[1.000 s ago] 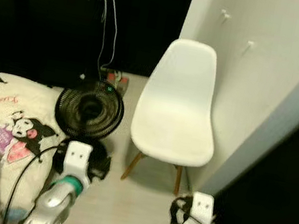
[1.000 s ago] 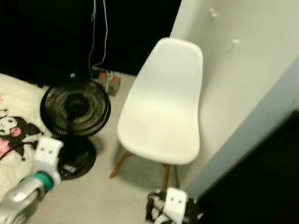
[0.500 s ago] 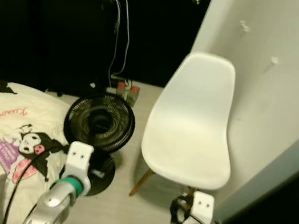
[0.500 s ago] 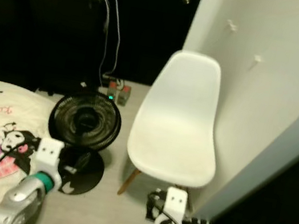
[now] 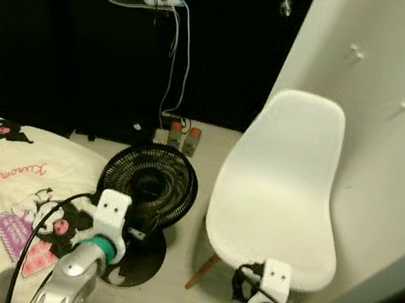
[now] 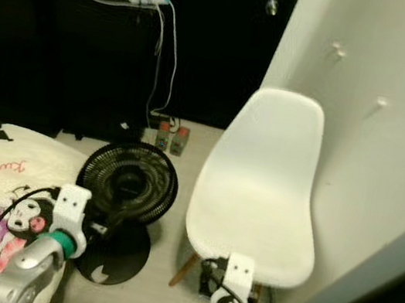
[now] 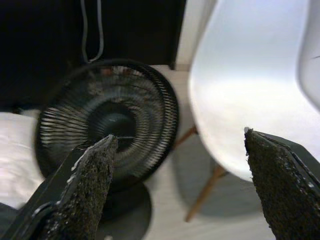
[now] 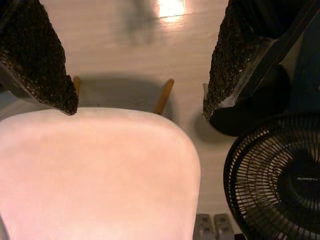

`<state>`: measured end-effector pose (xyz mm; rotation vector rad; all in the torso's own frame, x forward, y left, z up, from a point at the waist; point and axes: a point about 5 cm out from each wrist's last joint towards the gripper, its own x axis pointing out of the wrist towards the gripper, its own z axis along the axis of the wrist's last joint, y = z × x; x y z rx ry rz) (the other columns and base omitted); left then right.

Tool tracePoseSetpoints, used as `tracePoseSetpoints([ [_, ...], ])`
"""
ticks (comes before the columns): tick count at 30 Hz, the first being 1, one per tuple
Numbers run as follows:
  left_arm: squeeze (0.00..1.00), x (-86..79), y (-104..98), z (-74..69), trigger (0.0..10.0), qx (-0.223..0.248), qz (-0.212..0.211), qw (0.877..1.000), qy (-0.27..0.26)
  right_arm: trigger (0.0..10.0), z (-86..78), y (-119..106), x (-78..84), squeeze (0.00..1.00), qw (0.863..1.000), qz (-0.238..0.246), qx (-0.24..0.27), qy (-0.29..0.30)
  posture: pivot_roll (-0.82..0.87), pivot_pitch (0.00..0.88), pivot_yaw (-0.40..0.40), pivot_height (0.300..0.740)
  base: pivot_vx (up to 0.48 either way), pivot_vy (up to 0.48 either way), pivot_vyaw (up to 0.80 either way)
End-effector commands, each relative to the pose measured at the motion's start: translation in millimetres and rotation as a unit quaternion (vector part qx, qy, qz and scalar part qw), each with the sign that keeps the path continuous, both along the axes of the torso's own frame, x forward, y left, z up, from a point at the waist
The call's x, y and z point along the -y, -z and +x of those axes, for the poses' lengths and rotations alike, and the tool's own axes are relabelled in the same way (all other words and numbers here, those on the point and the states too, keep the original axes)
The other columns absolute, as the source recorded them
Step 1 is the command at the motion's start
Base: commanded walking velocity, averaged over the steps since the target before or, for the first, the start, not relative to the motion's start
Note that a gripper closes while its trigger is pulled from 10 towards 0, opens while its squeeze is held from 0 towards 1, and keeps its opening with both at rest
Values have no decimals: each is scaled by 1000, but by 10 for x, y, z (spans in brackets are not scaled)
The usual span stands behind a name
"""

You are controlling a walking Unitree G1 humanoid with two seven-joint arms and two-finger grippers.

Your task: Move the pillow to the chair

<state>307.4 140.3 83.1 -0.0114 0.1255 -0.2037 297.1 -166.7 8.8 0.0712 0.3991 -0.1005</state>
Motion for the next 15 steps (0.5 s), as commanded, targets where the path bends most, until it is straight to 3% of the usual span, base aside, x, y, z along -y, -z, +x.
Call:
tracePoseSetpoints([
  [1,0,-30,104,-42,10000,-18,13,1000,-8,10000,-67,81,-26,0,1000,5,-17,-1,-26,0,11,739,0,0,0],
  [6,0,-98,138,-69,10000,-22,13,999,-28,10000,-60,36,-120,0,999,21,10,-24,-26,0,7,739,0,0,0],
  [7,0,-151,145,-93,10000,-16,20,999,-42,10000,-26,-101,-259,0,994,41,65,-72,-26,0,7,739,0,0,0],
  [8,0,-151,145,-93,10000,-16,20,999,-42,10000,-26,-101,-259,0,994,41,65,-72,-26,0,7,739,0,0,0],
  [12,0,-321,138,-207,10000,-2,19,997,-75,10000,-111,-307,-442,0,972,45,144,-178,-21,0,-7,739,0,0,0],
  [15,0,-452,118,-276,10000,6,10,994,-111,10000,-160,-389,-446,0,964,48,166,-201,-18,5,-17,739,0,0,0],
])
